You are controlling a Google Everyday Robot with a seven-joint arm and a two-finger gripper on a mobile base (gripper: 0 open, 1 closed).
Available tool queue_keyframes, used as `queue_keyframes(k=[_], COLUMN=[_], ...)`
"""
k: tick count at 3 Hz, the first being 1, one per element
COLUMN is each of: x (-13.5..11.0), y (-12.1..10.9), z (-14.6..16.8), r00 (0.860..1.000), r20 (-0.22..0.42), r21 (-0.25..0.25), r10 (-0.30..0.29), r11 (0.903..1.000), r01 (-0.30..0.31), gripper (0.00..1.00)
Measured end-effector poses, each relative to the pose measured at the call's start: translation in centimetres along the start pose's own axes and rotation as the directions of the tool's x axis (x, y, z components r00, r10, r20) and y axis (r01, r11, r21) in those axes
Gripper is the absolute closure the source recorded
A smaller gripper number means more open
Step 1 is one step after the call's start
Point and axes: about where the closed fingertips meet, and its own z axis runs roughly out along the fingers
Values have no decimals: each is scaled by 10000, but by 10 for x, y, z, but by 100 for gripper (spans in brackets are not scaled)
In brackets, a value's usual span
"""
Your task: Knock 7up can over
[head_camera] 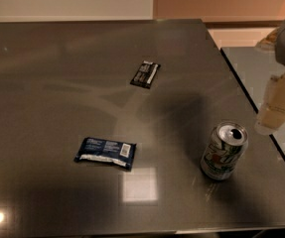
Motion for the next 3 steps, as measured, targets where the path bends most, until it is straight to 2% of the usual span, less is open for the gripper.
queue_keyframes(k=[2,3], x=[0,1], y=[0,13], z=[0,7], r00=[10000,9976], r20=[0,677], r21=[0,-285], r10=[0,-132], r11=[10000,9995], r01=[0,151], gripper=[0,0])
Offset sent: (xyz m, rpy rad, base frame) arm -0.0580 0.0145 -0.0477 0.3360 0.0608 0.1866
